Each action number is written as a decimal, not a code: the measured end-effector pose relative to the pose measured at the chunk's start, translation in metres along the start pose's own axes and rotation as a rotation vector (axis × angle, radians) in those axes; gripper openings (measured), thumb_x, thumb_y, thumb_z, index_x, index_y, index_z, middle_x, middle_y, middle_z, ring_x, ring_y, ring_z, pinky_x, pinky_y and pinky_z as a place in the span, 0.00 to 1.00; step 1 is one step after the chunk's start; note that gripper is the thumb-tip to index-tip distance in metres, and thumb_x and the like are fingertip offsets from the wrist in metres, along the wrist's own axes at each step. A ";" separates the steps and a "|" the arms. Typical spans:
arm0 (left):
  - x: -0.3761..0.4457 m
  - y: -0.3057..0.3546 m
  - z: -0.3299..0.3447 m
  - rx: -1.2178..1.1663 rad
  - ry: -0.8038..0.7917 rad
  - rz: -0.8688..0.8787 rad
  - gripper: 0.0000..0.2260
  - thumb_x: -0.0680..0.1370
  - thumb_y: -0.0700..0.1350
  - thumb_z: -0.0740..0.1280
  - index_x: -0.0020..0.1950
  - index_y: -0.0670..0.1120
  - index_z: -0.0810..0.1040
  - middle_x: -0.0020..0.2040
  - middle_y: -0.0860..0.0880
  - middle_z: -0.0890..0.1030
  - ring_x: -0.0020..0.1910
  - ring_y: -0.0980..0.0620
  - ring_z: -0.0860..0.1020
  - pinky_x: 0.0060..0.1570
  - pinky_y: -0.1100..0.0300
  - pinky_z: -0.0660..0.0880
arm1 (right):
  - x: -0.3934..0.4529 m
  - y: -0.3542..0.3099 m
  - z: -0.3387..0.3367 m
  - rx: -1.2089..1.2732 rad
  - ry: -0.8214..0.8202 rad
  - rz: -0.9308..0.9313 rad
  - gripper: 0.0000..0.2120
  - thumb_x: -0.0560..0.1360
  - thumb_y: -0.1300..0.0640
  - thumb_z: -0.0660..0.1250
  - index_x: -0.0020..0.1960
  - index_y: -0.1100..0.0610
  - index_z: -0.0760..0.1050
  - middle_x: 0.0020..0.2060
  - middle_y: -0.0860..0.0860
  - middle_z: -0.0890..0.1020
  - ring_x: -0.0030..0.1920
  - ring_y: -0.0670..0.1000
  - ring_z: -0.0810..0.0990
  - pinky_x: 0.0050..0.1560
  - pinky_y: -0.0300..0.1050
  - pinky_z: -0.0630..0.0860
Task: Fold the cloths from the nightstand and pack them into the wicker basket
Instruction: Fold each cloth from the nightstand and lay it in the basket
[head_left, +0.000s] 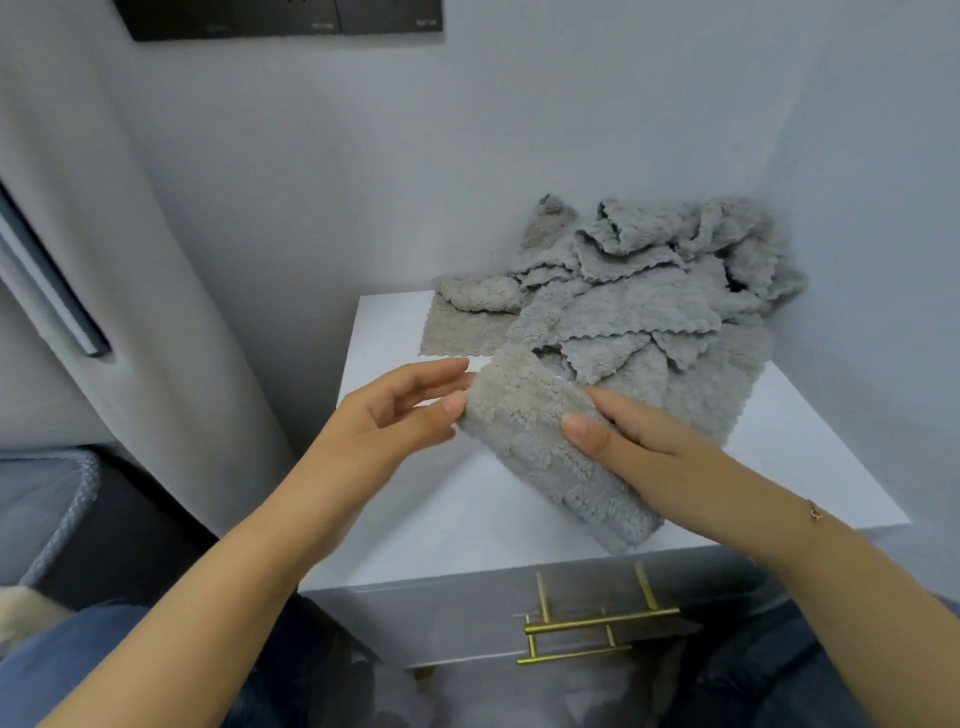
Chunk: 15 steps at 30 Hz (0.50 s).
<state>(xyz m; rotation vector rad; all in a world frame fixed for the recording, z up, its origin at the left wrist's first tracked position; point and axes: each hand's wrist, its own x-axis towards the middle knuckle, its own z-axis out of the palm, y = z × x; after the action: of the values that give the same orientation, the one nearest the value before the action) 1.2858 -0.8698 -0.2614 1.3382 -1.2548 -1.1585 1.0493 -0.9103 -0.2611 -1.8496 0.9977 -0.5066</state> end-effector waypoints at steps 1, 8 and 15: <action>-0.003 0.001 0.006 -0.021 0.007 -0.003 0.14 0.78 0.44 0.66 0.64 0.50 0.78 0.59 0.54 0.82 0.59 0.54 0.80 0.62 0.54 0.75 | -0.009 0.001 -0.002 0.053 0.050 0.013 0.18 0.77 0.38 0.57 0.58 0.47 0.76 0.52 0.50 0.83 0.53 0.51 0.82 0.54 0.47 0.79; -0.027 0.029 0.087 -0.152 -0.099 0.002 0.12 0.82 0.43 0.61 0.63 0.51 0.78 0.58 0.56 0.83 0.57 0.55 0.81 0.60 0.55 0.75 | -0.100 -0.002 -0.021 0.248 0.518 0.080 0.14 0.76 0.41 0.57 0.51 0.47 0.76 0.42 0.38 0.82 0.44 0.37 0.80 0.39 0.27 0.71; -0.067 0.050 0.182 -0.273 -0.318 -0.033 0.13 0.81 0.40 0.61 0.62 0.48 0.79 0.58 0.53 0.83 0.58 0.54 0.81 0.61 0.55 0.75 | -0.209 0.004 -0.023 0.308 0.813 0.159 0.17 0.72 0.39 0.56 0.59 0.38 0.73 0.48 0.34 0.82 0.49 0.36 0.81 0.45 0.32 0.75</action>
<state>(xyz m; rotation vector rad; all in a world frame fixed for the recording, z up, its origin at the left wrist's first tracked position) 1.0971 -0.8095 -0.2304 1.0028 -1.2432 -1.5501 0.9101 -0.7544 -0.2393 -1.2675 1.4730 -1.2896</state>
